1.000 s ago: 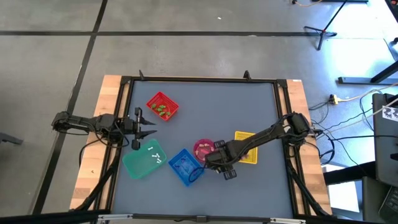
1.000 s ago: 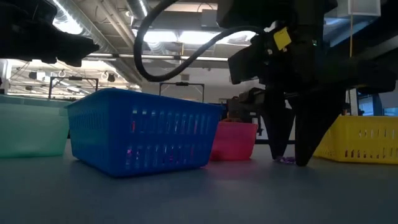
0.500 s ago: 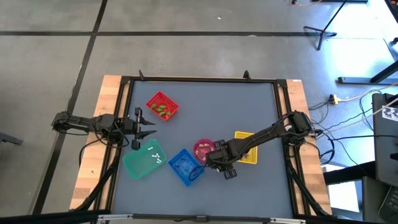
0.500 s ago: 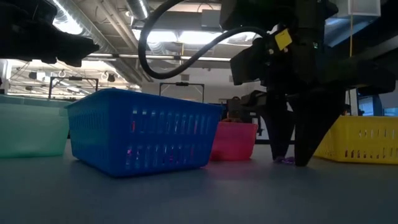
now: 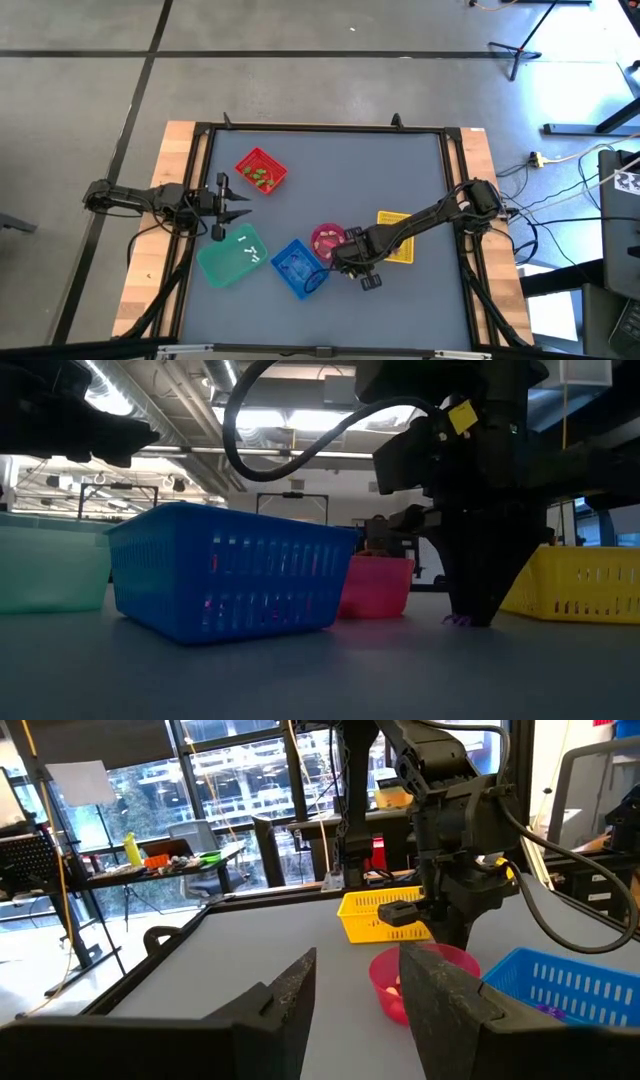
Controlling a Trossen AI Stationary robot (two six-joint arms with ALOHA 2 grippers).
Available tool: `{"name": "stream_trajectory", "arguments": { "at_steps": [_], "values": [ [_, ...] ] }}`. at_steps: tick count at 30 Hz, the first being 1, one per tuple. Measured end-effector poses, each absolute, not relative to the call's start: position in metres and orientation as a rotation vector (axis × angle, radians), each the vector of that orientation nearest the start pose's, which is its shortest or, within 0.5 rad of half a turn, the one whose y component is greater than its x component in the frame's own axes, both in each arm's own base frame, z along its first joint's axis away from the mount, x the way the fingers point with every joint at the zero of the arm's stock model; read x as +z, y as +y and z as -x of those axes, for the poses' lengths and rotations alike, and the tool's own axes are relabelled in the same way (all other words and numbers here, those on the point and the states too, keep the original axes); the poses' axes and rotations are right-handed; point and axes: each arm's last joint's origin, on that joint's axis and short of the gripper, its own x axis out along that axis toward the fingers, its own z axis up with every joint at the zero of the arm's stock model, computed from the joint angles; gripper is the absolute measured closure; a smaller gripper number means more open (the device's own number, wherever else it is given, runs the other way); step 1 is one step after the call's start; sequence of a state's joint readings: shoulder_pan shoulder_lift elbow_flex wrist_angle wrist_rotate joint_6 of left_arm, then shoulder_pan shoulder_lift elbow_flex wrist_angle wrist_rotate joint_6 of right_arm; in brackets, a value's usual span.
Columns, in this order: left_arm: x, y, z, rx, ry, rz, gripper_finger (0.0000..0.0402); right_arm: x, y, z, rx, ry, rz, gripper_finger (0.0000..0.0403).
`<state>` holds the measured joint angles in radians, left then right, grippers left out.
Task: Sort Halloween decoration
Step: Put the purple spider toy into the yellow bin
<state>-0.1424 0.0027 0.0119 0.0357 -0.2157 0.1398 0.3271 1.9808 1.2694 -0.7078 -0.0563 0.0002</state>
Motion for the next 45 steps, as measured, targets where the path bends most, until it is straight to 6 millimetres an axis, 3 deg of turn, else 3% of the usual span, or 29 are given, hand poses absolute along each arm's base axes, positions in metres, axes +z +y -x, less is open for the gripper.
{"name": "stream_trajectory", "arguments": {
  "at_steps": [15,36,45],
  "values": [
    [0.171,-0.008,-0.096,0.077,-0.039,-0.129,0.0271,0.141,0.119,-0.347,0.31,1.425,0.189,0.0381],
    [0.171,-0.007,-0.096,0.079,-0.039,-0.132,0.0271,0.188,0.126,-0.359,0.359,1.465,0.162,0.0398],
    [0.171,-0.007,-0.096,0.079,-0.039,-0.131,0.0271,0.225,0.131,-0.341,0.366,1.409,0.176,0.0401]
  ]
}}
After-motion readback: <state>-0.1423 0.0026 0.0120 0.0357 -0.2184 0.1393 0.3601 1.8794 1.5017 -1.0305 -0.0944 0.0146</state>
